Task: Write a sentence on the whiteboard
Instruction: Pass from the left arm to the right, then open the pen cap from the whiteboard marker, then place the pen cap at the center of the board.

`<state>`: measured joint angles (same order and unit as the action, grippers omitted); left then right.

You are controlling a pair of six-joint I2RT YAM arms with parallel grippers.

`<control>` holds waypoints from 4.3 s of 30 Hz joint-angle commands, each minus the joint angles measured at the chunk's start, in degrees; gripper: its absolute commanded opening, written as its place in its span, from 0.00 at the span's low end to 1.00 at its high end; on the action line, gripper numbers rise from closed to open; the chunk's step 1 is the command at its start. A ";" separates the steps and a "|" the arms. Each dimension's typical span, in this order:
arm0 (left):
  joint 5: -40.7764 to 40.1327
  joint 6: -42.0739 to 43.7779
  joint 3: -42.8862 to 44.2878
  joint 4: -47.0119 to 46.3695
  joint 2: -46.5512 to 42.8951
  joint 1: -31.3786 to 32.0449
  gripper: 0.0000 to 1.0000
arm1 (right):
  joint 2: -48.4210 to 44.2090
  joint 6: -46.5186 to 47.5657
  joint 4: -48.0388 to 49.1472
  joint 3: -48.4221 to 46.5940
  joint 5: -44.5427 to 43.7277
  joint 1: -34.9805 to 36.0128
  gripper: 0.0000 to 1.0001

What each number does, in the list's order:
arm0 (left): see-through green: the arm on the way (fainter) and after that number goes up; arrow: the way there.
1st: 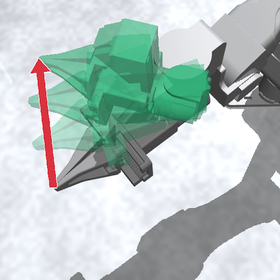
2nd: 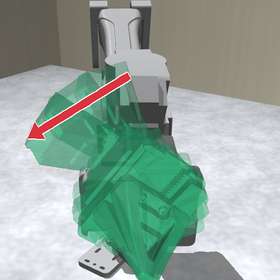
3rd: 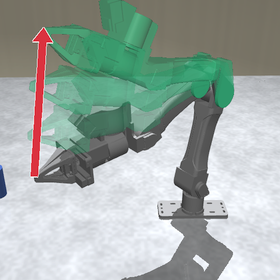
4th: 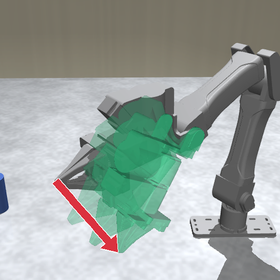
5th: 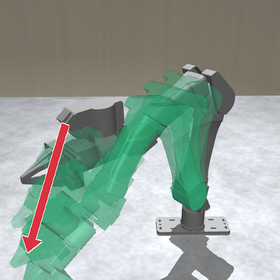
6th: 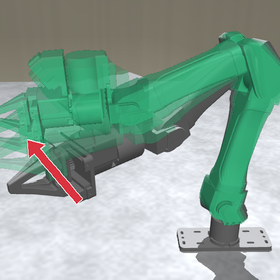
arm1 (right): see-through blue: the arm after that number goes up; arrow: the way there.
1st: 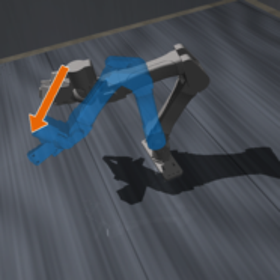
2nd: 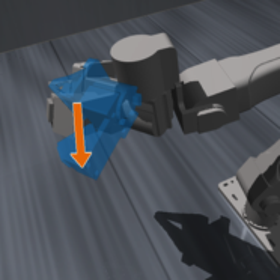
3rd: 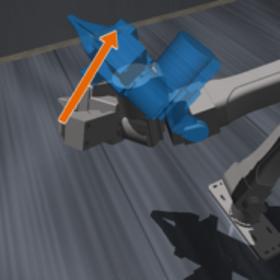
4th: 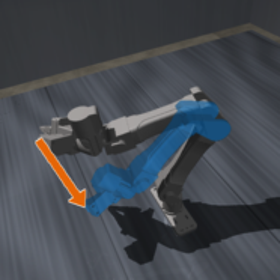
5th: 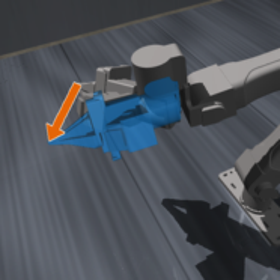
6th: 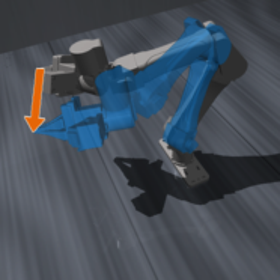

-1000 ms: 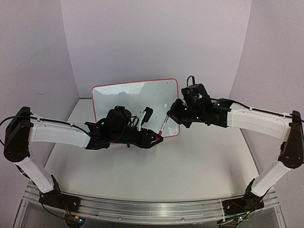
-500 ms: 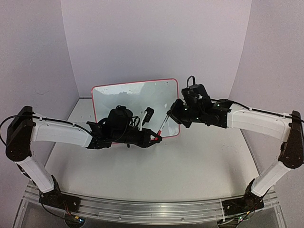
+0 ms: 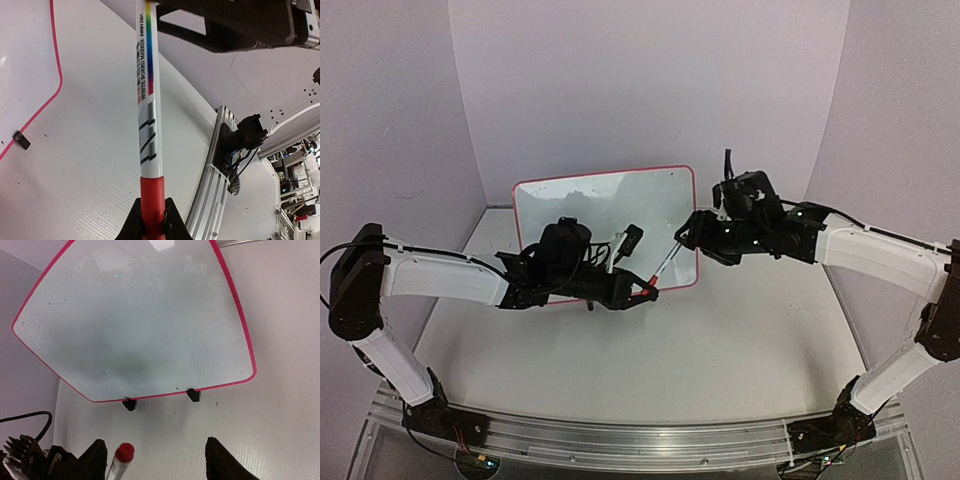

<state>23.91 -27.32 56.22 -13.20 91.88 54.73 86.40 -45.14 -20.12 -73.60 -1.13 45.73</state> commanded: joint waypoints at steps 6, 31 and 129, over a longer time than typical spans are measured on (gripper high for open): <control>18.43 15.21 2.02 15.89 -5.02 -3.66 0.00 | -4.04 18.68 -7.26 -2.37 39.35 -8.89 0.75; 27.21 16.93 7.44 18.23 -3.54 -3.75 0.00 | 4.31 24.04 -7.74 -1.54 61.67 -3.71 0.41; -20.94 11.03 7.90 36.22 8.10 2.84 0.68 | -21.16 19.74 0.22 17.79 28.03 -18.05 0.00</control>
<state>5.81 -15.51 62.65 21.26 104.12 57.56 65.82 -25.76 -20.64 -56.10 27.79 27.66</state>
